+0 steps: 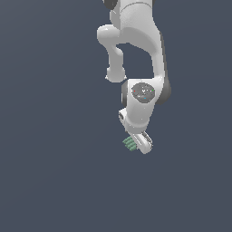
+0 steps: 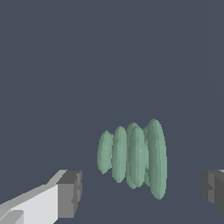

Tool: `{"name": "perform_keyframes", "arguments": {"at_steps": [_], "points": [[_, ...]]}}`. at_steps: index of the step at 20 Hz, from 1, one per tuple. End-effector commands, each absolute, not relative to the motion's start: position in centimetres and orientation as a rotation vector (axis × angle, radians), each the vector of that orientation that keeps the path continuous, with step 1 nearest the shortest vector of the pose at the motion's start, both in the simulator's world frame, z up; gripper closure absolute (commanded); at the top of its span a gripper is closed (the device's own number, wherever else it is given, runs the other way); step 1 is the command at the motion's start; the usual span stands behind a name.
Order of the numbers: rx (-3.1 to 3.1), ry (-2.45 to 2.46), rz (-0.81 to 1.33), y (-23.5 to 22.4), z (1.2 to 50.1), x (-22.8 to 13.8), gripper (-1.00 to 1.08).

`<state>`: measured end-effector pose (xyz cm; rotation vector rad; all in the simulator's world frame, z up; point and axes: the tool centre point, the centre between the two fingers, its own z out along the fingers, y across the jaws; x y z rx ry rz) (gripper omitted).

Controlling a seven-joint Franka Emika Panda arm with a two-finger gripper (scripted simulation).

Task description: Pick up the object and move it to a goal position.

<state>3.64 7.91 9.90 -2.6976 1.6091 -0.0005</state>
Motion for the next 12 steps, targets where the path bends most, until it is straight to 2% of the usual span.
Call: {"name": "perform_keyframes", "arguments": {"at_steps": [1,12], "points": [[-2.698,1.610,0.001,7.9,9.2,3.6,-0.92],[-2.695,1.615,0.000,7.9,5.2,3.6,-0.92]]}}
